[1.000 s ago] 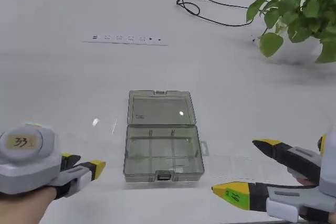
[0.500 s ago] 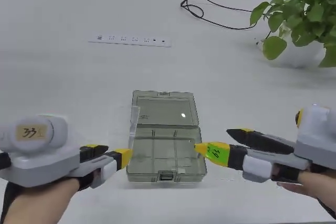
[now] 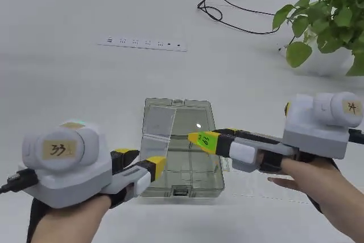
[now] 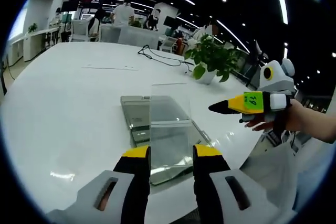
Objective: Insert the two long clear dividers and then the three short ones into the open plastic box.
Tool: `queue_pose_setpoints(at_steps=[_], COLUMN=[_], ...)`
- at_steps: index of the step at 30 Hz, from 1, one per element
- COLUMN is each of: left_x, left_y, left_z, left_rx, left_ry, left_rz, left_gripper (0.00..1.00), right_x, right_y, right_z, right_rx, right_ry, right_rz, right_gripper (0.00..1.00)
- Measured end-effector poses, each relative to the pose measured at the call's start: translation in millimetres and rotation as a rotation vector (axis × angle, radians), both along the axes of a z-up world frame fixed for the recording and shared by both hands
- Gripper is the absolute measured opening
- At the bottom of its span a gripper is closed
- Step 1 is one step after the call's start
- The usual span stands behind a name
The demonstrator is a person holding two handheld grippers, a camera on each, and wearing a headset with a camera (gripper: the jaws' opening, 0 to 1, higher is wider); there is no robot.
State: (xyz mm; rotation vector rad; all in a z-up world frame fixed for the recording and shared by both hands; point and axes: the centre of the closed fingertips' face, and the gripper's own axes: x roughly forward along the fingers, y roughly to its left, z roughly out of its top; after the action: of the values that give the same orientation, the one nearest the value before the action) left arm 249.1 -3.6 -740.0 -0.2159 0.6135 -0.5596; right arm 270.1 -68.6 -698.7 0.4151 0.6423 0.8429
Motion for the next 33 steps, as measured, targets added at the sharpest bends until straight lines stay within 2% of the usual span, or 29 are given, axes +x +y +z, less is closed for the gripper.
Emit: queue_pose_setpoints(at_steps=[10,17,20,31,33], left_x=[-0.2,1.1,0.5,2.6,3.1], left_y=[-8.4,-9.8,-10.5,-11.8,-12.4], left_z=[-1.1,0.4,0.4,1.7,1.8], left_rx=[-0.013,-0.021,-0.024,-0.04,-0.056], left_ry=[-0.006,-0.019,-0.022,-0.026,-0.018], left_rz=[-0.014,-0.01,-0.011,-0.003,0.004], left_gripper=[0.29,0.29,0.29,0.29,0.29], right_x=[5.9,5.6,5.9,5.5,6.5], right_y=[19.0,29.7,33.2,40.6,40.8], right_z=[-6.4,-12.3,-12.7,-13.9,-13.3], right_rx=[0.007,0.016,0.019,-0.01,-0.012], right_ry=[0.043,0.092,0.102,0.09,0.088], right_rz=[0.011,0.021,0.025,0.039,0.037], right_gripper=[0.29,0.15,0.13,0.04,0.03])
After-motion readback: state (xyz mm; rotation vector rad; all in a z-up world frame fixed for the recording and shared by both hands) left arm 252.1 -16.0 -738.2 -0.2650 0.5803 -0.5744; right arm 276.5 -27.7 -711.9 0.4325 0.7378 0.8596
